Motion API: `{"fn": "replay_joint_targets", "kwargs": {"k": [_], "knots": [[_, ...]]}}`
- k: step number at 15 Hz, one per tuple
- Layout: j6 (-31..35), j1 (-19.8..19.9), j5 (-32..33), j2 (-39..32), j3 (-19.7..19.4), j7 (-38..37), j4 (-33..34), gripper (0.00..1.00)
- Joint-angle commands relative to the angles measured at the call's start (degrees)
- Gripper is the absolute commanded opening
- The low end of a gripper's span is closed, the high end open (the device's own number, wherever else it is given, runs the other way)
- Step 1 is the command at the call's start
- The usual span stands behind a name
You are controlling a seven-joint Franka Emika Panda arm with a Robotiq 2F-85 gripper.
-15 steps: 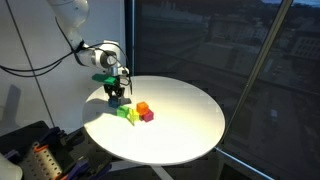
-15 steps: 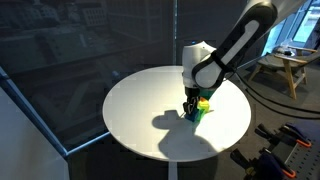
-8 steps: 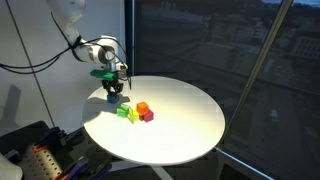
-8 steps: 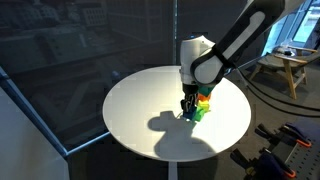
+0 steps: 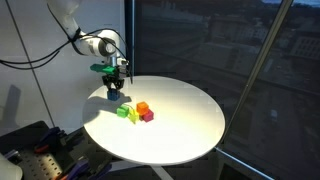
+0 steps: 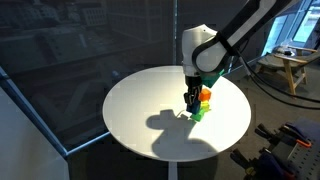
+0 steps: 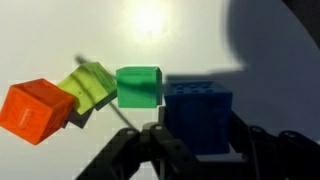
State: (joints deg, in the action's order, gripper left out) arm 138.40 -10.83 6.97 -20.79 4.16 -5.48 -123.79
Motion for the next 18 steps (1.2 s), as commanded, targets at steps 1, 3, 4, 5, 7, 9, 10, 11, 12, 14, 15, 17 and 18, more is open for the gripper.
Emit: {"fn": "replay_joint_targets", "kwargs": {"k": [1, 3, 4, 5, 7, 9, 10, 11, 12, 14, 15, 17, 18], "knots": [[-1.5, 1.4, 0.4, 2.2, -0.3, 1.2, -0.8, 0.31], [-1.1, 2.0, 0.3, 1.8, -0.4, 1.7, -0.6, 0.31], [-0.6, 2.4, 0.2, 1.4, -0.5, 1.9, -0.4, 0.31], [-0.4, 2.7, 0.2, 1.1, -0.6, 1.9, -0.3, 0.31], [0.0, 3.3, 0.1, 0.4, -0.9, 2.0, 0.1, 0.31], [0.1, 3.8, 0.2, -0.2, -1.4, 1.7, 0.5, 0.31], [0.3, 4.1, 0.1, -0.5, -1.6, 1.8, 0.5, 0.31], [0.5, 4.5, -0.2, -0.7, -1.8, 1.8, 0.6, 0.31], [0.6, 4.8, -0.3, -0.9, -2.0, 1.8, 0.8, 0.31], [0.8, 5.7, -0.8, -1.3, -2.4, 1.9, 1.0, 0.31], [0.9, 6.1, -0.9, -1.5, -2.6, 1.9, 1.2, 0.31], [0.9, 6.7, -1.0, -1.9, -2.9, 1.8, 1.4, 0.31], [1.0, 6.9, -1.0, -2.2, -3.1, 1.8, 1.6, 0.31]]}}
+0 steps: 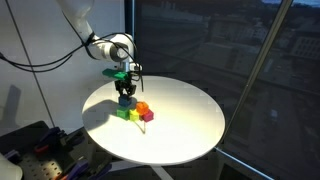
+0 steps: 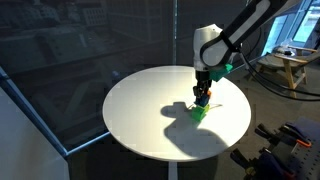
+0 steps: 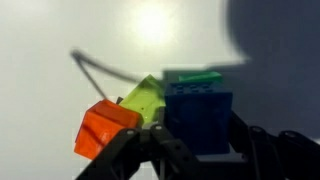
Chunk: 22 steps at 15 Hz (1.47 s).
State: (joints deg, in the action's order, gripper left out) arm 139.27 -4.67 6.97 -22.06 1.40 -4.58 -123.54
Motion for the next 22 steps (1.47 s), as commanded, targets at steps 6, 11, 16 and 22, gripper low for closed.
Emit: {"fn": "replay_joint_targets", "kwargs": {"k": [6, 11, 16, 22], "knots": [[0.0, 1.1, -1.0, -2.7, -0.6, 0.7, 2.3, 0.31], [-0.5, 1.2, -1.5, -4.8, -0.5, 0.7, 4.4, 0.31], [-0.6, 1.1, -1.9, -6.1, -0.5, 0.7, 5.9, 0.31], [-0.4, 1.0, -1.7, -6.0, -0.7, 0.6, 5.8, 0.8]]}}
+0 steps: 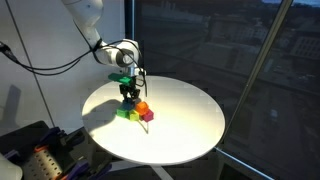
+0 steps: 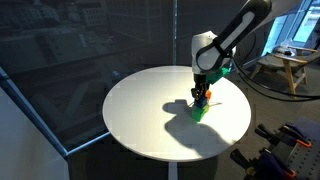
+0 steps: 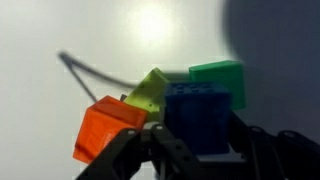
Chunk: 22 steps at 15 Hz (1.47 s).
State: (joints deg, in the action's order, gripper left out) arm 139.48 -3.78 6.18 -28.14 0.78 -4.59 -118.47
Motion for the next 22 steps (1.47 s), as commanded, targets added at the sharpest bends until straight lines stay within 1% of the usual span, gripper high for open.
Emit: {"fn": "replay_joint_targets", "kwargs": {"k": [1, 3, 4, 10, 18, 22], "knots": [[-0.5, 0.1, -0.8, 0.1, -0.1, 0.5, 0.6, 0.81], [-0.5, 0.1, -0.7, 0.2, -0.2, 0.5, 0.5, 0.95], [-0.5, 0.1, -0.7, 0.3, -0.2, 0.5, 0.4, 1.0], [-1.0, 0.1, -0.9, 2.3, 0.0, 0.7, -0.6, 1.0], [-4.0, 0.0, -2.0, 10.3, 1.2, 0.5, -4.2, 1.0], [-5.5, -1.3, -2.3, 14.4, 0.7, -5.7, -6.9, 1.0]]}}
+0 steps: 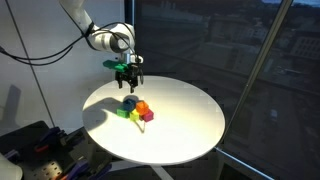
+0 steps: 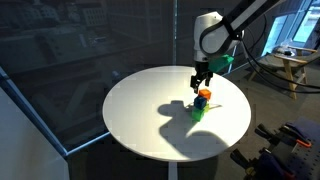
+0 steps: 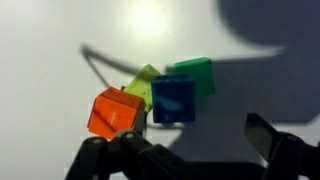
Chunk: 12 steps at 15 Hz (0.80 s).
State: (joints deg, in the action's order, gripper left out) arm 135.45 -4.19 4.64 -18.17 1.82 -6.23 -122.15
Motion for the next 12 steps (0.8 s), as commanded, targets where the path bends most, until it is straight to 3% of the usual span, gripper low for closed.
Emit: {"fn": "replay_joint_targets", "kwargs": {"k": [1, 7, 12], "knots": [[-1.6, -1.2, -0.7, 5.6, -0.4, -6.0, -4.0, 1.0], [-2.6, -2.6, -3.8, 12.1, 1.2, -11.7, -7.6, 1.0], [-4.8, -3.4, -7.0, 17.0, 3.1, -11.5, -9.8, 1.0]]}}
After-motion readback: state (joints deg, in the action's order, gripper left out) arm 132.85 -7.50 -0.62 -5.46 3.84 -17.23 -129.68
